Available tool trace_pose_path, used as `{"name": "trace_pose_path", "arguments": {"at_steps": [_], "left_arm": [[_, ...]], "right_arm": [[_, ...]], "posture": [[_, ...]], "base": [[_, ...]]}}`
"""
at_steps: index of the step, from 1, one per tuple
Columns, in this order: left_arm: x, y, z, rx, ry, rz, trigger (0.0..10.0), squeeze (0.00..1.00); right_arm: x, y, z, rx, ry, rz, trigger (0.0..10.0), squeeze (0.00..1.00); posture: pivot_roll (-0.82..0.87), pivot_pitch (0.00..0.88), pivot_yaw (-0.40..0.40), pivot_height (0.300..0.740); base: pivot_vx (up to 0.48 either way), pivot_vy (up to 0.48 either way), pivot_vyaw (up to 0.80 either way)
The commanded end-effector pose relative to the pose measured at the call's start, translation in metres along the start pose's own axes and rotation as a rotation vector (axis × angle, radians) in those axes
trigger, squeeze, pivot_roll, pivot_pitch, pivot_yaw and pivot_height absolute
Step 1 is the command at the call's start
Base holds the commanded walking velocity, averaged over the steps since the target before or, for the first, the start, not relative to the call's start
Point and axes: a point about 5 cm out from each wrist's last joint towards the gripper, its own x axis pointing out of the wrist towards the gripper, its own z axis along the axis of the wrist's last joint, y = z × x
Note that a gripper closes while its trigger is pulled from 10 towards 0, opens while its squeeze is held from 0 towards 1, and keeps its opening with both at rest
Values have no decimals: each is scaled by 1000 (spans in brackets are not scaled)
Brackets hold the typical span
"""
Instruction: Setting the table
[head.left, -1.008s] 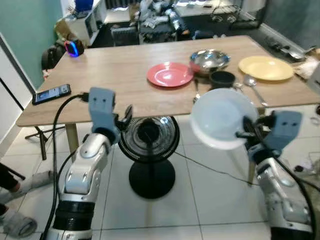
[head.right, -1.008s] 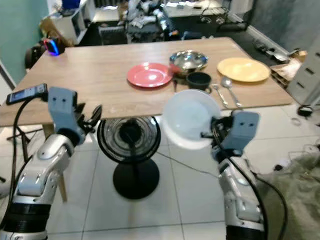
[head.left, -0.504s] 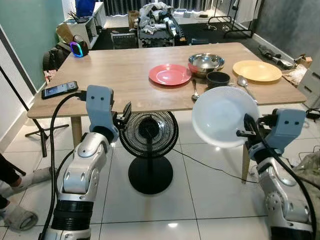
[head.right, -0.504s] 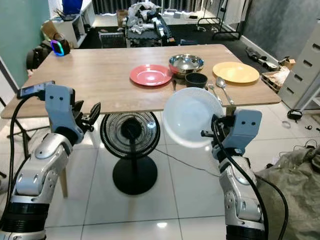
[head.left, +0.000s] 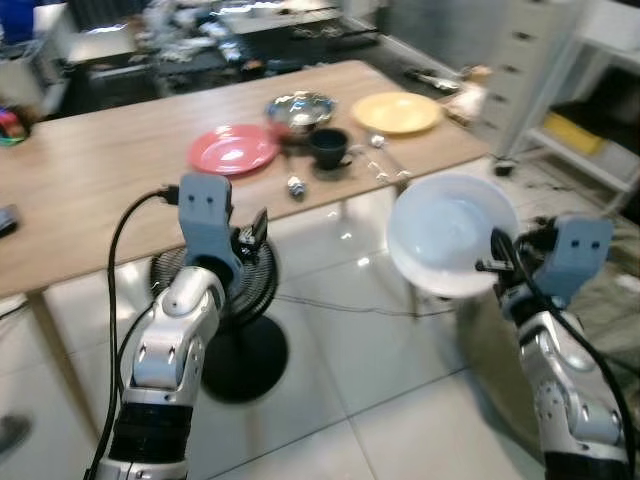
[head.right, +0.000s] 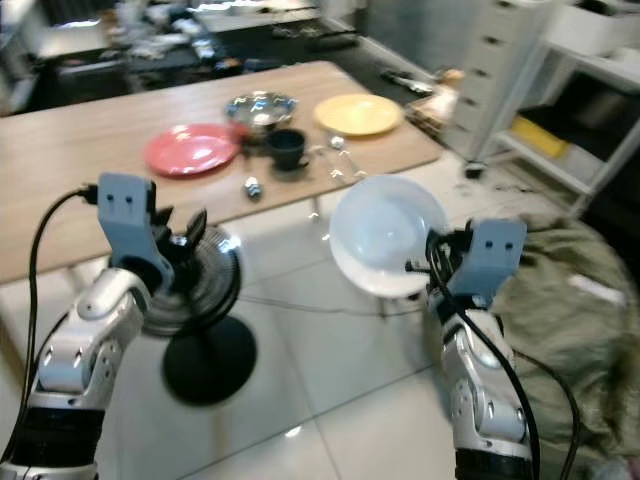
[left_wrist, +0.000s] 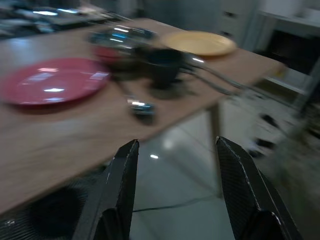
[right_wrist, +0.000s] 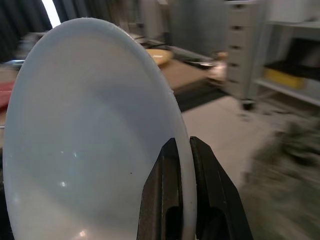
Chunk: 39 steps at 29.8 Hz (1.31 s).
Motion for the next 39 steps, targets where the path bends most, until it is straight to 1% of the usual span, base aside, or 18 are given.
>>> {"name": "trace_pose_path", "arguments": {"at_steps": [1, 4, 7, 8, 10, 11, 12, 13, 14, 17, 18, 19, 21, 22, 23, 27, 31, 39], "left_arm": [[-4, 3, -12, 4, 45, 4, 10000, 0], [-13, 7, -38, 9, 127, 18, 10000, 0], [-34, 18, -86, 30, 286, 40, 10000, 0], [-34, 18, -86, 30, 286, 40, 10000, 0], [-62, 31, -131, 78, 437, 76, 10000, 0], [-69, 34, -141, 88, 470, 85, 10000, 0], [-69, 34, -141, 88, 470, 85, 10000, 0], [-83, 42, -157, 92, 521, 109, 10000, 0], [-83, 42, -157, 92, 521, 109, 10000, 0], [-117, 56, -188, 95, 621, 168, 10000, 0], [-117, 56, -188, 95, 621, 168, 10000, 0], [-134, 64, -201, 82, 656, 201, 10000, 0], [-134, 64, -201, 82, 656, 201, 10000, 0], [-148, 70, -212, 70, 704, 225, 10000, 0], [-153, 72, -216, 68, 722, 231, 10000, 0], [-158, 74, -221, 61, 762, 260, 10000, 0], [-155, 74, -221, 109, 742, 277, 10000, 0], [-149, 76, -224, 115, 728, 276, 10000, 0]], "right_arm": [[-3, 1, -10, -4, 34, 6, 10000, 0], [-14, 1, -34, -90, 113, 53, 10000, 0], [-32, 2, -71, -135, 242, 93, 10000, 0], [-32, 2, -71, -135, 242, 93, 10000, 0], [-53, 1, -108, -129, 381, 107, 10000, 0], [-59, 1, -117, -125, 415, 110, 10000, 0], [-59, 1, -117, -125, 415, 110, 10000, 0], [-70, 2, -135, -102, 489, 122, 10000, 0], [-70, 2, -135, -102, 489, 122, 10000, 0], [-97, 7, -169, -81, 626, 160, 10000, 0], [-97, 7, -169, -81, 626, 160, 10000, 0], [-105, 12, -179, -71, 660, 185, 10000, 0], [-105, 12, -179, -71, 660, 185, 10000, 0], [-109, 14, -185, -69, 680, 192, 10000, 0], [-109, 14, -187, -73, 687, 193, 10000, 0], [-107, 13, -189, -64, 694, 169, 10000, 0], [-102, 10, -190, -53, 677, 145, 10000, 0], [-103, 9, -192, -52, 663, 136, 10000, 0]], "posture": [[-137, 0, 116, 740], [-134, 0, 115, 740], [-128, 0, 110, 740], [-128, 0, 110, 740], [-120, 0, 101, 740], [-120, 0, 101, 740], [-120, 0, 101, 740], [-116, 0, 97, 740], [-116, 0, 97, 740], [-101, 0, 83, 740], [-101, 0, 83, 740], [-90, 0, 73, 740], [-90, 0, 73, 740], [-70, 0, 57, 740], [-60, 0, 50, 740], [-50, 0, 42, 740], [-52, 0, 46, 740], [-69, 0, 55, 740]], "base": [[0, 0, -800], [0, 0, -792], [0, 0, -788], [0, 0, -788], [0, 0, -788], [0, 0, -788], [0, 0, -788], [0, 0, -781], [0, 0, -781], [0, 0, -781], [0, 0, -781], [0, 0, -781], [0, 0, -781], [0, 0, -781], [0, 0, -781], [0, 0, -781], [0, 0, -781], [0, 0, -783]]}}
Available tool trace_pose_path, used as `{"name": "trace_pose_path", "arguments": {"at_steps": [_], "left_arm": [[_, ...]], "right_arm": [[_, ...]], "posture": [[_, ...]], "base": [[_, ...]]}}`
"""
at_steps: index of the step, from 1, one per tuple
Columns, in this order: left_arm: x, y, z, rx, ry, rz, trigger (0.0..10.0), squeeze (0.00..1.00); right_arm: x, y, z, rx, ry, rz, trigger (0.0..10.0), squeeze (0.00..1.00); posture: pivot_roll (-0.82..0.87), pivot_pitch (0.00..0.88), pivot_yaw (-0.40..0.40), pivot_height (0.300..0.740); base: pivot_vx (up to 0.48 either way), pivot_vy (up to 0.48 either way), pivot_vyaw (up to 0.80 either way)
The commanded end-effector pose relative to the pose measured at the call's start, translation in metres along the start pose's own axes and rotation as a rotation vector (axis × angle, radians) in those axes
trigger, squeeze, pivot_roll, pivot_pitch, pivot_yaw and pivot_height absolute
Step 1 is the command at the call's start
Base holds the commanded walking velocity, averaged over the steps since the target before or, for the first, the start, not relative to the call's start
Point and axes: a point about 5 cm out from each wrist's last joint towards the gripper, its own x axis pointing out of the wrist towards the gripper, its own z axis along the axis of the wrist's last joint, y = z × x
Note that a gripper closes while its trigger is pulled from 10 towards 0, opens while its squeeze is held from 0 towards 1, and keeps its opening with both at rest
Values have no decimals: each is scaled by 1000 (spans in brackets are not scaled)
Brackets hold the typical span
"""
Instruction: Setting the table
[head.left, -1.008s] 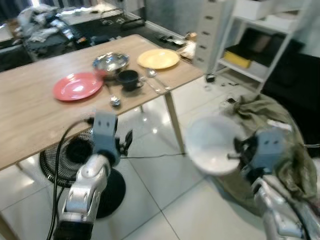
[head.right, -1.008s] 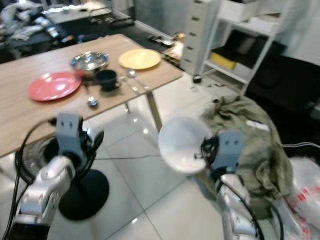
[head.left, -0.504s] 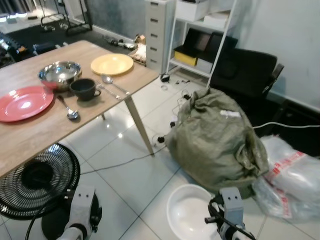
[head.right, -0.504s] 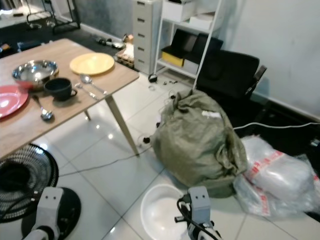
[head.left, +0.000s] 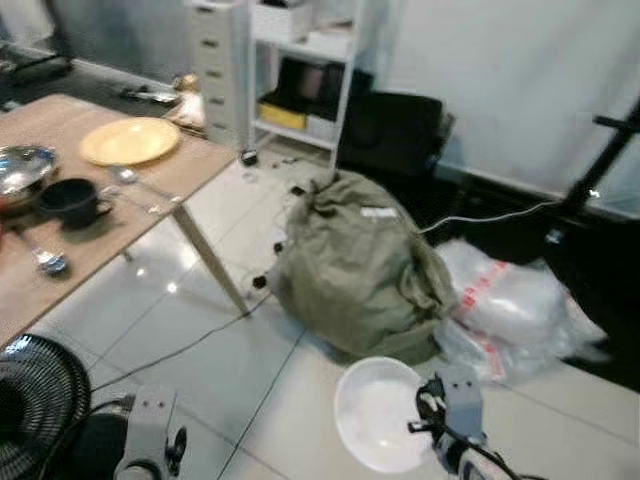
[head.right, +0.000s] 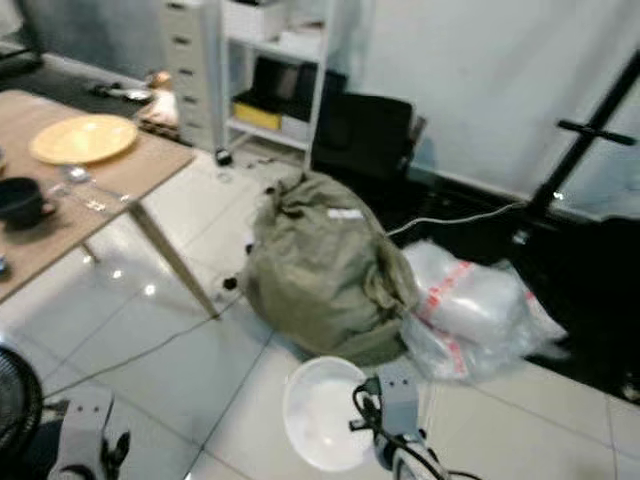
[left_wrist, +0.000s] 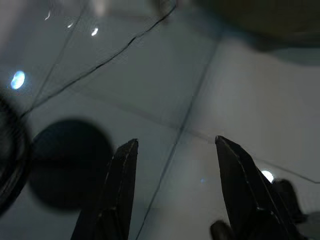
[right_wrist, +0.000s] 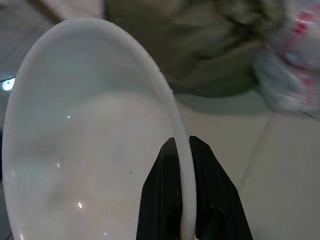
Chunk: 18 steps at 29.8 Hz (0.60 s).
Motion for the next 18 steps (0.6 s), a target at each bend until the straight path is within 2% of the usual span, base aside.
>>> {"name": "trace_pose_path", "arguments": {"at_steps": [1, 18], "left_arm": [[-3, 0, -12, 7, 36, 6, 10000, 0], [5, -10, 5, 66, -43, -51, 10000, 0]], "right_arm": [[-3, -1, -6, 20, 7, -10, 10000, 0], [-5, -3, -12, 26, 0, -38, 10000, 0]], "posture": [[-71, 0, 56, 740], [-78, 0, 77, 740]], "base": [[0, 0, -781], [0, 0, -782]]}}
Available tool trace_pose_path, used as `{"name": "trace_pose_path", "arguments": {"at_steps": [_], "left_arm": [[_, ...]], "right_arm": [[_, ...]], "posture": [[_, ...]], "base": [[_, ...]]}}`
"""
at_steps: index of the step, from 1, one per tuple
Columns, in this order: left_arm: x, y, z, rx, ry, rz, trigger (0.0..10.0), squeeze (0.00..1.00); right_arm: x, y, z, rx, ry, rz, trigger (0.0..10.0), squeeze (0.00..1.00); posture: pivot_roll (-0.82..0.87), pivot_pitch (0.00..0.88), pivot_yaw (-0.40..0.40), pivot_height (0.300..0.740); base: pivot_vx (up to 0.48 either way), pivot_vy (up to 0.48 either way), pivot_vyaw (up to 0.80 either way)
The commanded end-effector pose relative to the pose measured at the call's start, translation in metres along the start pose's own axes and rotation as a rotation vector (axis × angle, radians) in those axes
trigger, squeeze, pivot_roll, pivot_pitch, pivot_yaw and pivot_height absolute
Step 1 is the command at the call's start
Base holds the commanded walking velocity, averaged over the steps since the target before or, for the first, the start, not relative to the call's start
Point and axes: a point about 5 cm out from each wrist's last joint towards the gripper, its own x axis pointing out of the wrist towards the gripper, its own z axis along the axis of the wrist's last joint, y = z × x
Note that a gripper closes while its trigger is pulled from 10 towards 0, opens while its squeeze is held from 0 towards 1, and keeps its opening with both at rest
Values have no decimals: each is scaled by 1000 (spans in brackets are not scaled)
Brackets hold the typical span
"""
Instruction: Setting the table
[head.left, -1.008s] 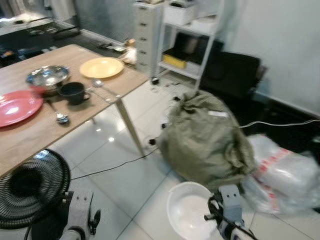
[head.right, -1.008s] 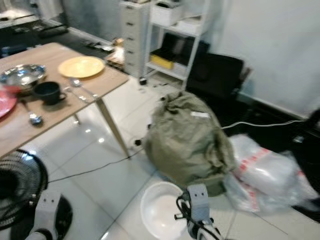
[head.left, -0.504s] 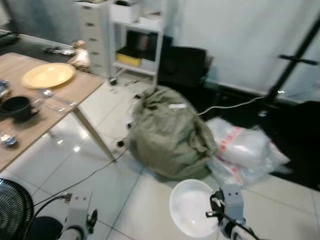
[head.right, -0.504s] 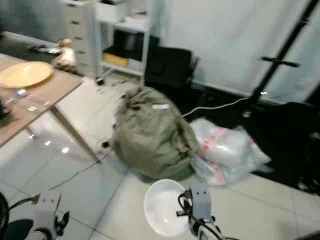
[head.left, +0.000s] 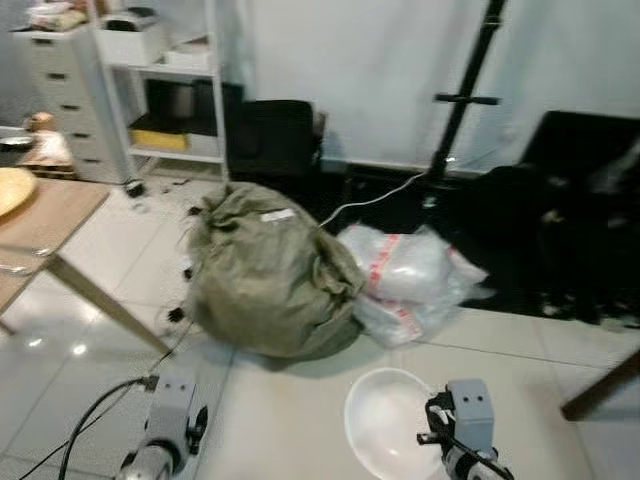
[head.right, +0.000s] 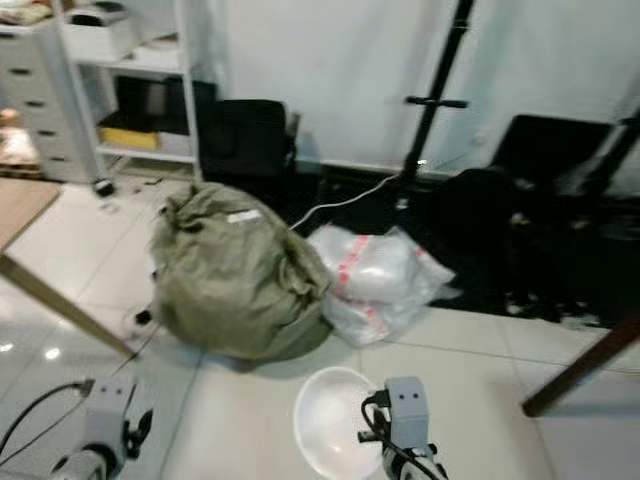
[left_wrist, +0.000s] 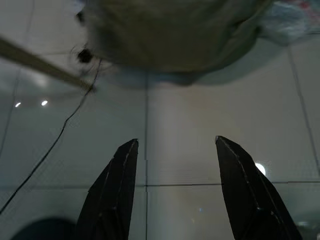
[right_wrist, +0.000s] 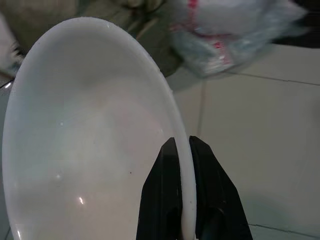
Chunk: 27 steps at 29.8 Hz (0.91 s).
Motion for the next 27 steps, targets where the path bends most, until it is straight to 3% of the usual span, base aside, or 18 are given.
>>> {"name": "trace_pose_path", "arguments": {"at_steps": [1, 27], "left_arm": [[-3, 1, -10, 17, 32, -8, 10000, 0], [-2, 3, -10, 19, 20, 1, 10000, 0]], "right_arm": [[-1, 2, -5, 17, 11, -4, 10000, 0], [3, 5, -4, 14, 3, 2, 10000, 0]], "posture": [[-78, 0, 77, 740], [-74, 0, 81, 740]], "base": [[0, 0, -788], [0, 0, -781]]}}
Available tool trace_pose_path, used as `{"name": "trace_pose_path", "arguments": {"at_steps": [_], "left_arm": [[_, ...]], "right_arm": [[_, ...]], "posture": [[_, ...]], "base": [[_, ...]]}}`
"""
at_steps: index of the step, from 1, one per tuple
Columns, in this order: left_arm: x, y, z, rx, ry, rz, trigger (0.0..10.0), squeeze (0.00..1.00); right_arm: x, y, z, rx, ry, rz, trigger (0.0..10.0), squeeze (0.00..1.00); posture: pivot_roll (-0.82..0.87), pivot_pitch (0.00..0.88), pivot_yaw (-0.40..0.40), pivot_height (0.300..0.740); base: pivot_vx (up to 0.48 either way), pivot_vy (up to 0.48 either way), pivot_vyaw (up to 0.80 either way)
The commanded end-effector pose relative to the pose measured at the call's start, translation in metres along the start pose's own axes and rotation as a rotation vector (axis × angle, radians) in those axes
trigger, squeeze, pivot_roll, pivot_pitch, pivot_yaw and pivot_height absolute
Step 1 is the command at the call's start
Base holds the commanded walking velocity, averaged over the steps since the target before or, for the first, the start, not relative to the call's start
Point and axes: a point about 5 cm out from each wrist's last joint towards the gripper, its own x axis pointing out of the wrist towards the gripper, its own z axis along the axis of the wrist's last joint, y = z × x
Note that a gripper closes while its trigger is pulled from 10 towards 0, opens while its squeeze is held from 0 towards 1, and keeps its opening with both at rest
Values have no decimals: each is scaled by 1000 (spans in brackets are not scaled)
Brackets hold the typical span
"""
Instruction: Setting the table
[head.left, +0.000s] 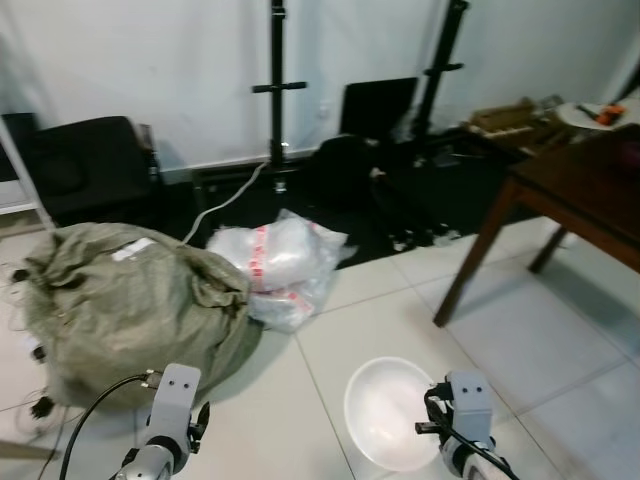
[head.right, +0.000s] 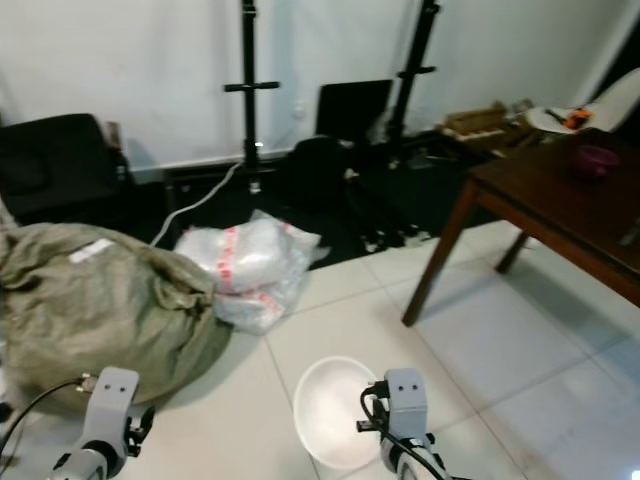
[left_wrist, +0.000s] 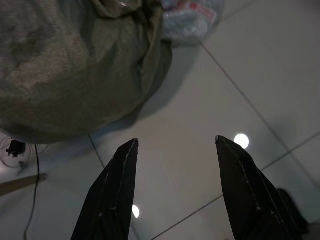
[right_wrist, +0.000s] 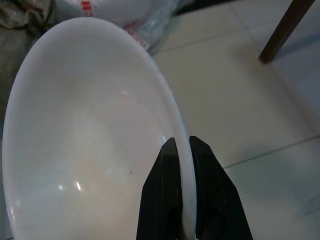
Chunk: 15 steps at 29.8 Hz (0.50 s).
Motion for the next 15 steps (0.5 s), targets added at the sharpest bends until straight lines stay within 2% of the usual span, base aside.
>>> {"name": "trace_pose_path", "arguments": {"at_steps": [1, 15], "left_arm": [[-1, 0, -4, -3, 15, 0, 10000, 0], [1, -2, -1, -2, 7, -9, 10000, 0]], "right_arm": [[-2, -2, -5, 9, 13, -9, 10000, 0], [-1, -3, -3, 1, 11, -11, 10000, 0]], "posture": [[-74, 0, 81, 740], [-78, 0, 81, 740]], "base": [[0, 0, -781], [0, 0, -785]]}}
